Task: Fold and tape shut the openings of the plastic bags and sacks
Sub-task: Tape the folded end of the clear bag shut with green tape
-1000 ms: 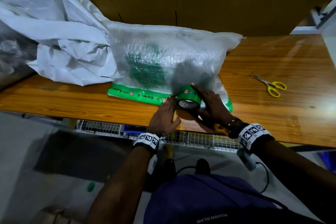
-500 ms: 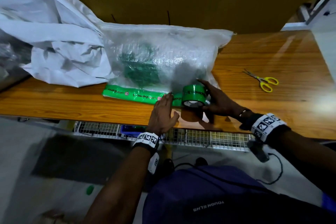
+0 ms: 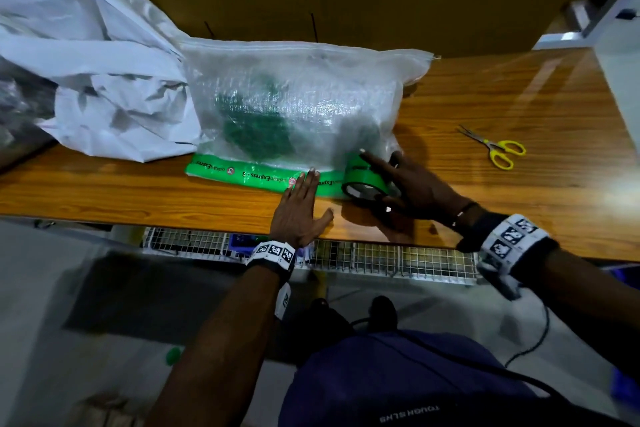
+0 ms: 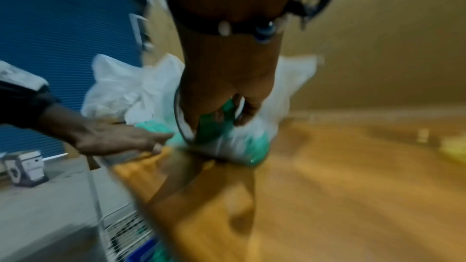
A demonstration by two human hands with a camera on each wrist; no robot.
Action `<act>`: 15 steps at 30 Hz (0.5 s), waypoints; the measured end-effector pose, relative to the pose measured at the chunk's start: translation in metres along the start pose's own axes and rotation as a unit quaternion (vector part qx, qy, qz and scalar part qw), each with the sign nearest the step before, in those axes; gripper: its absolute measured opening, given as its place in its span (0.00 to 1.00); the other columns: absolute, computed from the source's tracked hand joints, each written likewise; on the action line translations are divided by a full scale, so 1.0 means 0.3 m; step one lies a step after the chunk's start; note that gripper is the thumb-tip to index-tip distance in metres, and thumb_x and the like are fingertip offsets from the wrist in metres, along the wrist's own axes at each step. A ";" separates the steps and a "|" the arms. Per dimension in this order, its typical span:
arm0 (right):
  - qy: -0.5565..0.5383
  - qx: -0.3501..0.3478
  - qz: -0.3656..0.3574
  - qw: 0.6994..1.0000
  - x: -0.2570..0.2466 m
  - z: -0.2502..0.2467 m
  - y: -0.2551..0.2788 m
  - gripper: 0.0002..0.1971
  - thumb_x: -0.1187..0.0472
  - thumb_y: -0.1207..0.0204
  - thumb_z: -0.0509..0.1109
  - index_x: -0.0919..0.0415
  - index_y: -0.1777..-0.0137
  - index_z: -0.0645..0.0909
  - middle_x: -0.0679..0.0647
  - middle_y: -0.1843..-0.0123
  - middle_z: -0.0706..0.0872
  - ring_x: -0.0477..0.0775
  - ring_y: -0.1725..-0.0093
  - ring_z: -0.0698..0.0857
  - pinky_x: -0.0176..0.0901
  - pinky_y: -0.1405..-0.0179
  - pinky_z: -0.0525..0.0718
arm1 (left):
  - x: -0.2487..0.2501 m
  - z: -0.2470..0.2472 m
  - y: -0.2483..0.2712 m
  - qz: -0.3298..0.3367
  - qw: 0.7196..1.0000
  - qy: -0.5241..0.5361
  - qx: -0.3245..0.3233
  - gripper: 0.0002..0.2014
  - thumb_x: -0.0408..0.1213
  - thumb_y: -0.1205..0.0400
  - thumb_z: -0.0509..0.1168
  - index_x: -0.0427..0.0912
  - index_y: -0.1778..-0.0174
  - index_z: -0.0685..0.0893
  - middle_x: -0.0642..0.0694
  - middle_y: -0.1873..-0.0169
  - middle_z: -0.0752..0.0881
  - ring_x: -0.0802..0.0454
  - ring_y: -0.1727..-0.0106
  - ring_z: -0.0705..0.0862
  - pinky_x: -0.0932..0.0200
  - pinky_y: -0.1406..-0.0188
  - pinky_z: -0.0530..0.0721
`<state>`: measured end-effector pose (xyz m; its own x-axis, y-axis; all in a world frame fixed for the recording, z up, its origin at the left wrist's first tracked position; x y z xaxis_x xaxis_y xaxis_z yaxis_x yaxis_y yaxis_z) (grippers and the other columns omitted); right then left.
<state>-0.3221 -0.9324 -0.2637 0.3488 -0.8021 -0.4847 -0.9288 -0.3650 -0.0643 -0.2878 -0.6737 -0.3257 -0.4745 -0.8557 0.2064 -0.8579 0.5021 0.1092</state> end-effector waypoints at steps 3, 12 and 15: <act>0.029 -0.010 -0.017 0.999 0.032 -0.038 0.020 0.49 0.45 0.18 0.76 0.40 0.06 0.45 0.63 0.35 0.76 0.61 0.42 0.78 0.56 0.49 0.83 | 0.011 -0.008 -0.002 -0.005 1.000 -0.005 -0.003 0.46 0.66 0.14 0.52 0.45 0.06 0.43 0.47 0.07 0.45 0.49 0.07 0.45 0.44 0.08 0.47; -0.183 0.102 0.029 0.977 0.048 0.067 0.071 0.47 0.48 0.20 0.80 0.48 0.07 0.57 0.65 0.22 0.76 0.65 0.28 0.79 0.68 0.31 0.82 | 0.185 -0.007 -0.011 0.015 0.996 0.079 0.024 0.44 0.56 0.14 0.61 0.40 0.07 0.50 0.39 0.09 0.57 0.44 0.09 0.56 0.41 0.10 0.59; -0.105 0.029 -0.016 0.994 0.067 0.004 0.069 0.45 0.36 0.18 0.69 0.43 0.06 0.52 0.63 0.35 0.77 0.64 0.40 0.80 0.64 0.41 0.84 | 0.164 0.005 -0.014 0.015 0.997 0.069 0.009 0.44 0.58 0.13 0.59 0.43 0.06 0.47 0.44 0.07 0.52 0.48 0.08 0.51 0.45 0.09 0.55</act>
<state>-0.3344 -0.9557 -0.2758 0.3503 -0.6716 -0.6529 -0.9253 -0.3562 -0.1300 -0.3080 -0.7181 -0.3175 -0.4691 -0.8141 0.3422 -0.8476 0.5238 0.0843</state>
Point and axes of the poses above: each hand's wrist, its own y-axis away from the middle knuckle, its own z-axis out of the palm, x = y × z, the point moved 6 cm from there along -y, towards the middle knuckle
